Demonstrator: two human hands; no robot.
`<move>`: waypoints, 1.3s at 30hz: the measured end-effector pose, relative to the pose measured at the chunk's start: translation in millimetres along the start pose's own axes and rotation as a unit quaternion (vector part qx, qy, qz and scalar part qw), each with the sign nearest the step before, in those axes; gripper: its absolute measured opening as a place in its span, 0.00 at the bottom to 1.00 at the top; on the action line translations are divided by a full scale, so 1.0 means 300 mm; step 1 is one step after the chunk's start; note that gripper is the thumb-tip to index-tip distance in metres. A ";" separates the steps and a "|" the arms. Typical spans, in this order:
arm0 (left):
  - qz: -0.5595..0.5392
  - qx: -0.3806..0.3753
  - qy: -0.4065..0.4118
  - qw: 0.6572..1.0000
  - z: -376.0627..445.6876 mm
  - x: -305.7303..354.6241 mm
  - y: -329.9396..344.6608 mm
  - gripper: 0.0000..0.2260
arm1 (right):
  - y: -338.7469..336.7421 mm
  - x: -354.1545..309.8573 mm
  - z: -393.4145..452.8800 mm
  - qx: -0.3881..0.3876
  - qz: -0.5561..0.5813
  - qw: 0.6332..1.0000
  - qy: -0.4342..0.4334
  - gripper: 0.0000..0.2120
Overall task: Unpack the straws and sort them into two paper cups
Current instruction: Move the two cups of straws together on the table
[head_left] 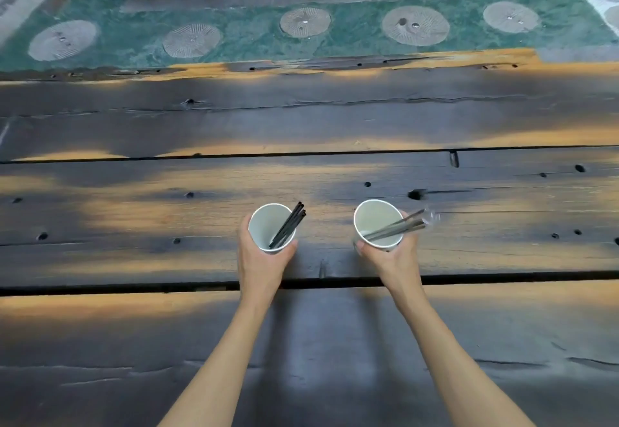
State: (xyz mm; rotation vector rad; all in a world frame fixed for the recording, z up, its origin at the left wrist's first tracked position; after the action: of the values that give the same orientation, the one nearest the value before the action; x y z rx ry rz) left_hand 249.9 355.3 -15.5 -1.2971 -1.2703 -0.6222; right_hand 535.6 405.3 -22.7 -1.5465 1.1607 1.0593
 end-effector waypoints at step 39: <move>0.082 0.014 0.038 0.996 1.126 0.079 0.084 0.40 | 0.041 -0.047 1.115 0.043 -0.017 0.998 -0.052 0.39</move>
State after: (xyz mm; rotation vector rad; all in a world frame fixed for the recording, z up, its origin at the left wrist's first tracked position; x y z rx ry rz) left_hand 168.3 680.3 -70.4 -1.3265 -1.0943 -0.5295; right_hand 483.3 730.1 -86.5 -1.4229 1.0910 1.0424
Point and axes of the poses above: each hand's wrist, its own z-axis towards the middle knuckle, its own y-axis out of the palm, x = y × z, the point moved 9 cm from there along z, towards the middle knuckle, and after that the axes turned 15 degrees about -x, right-handed, at the moved point
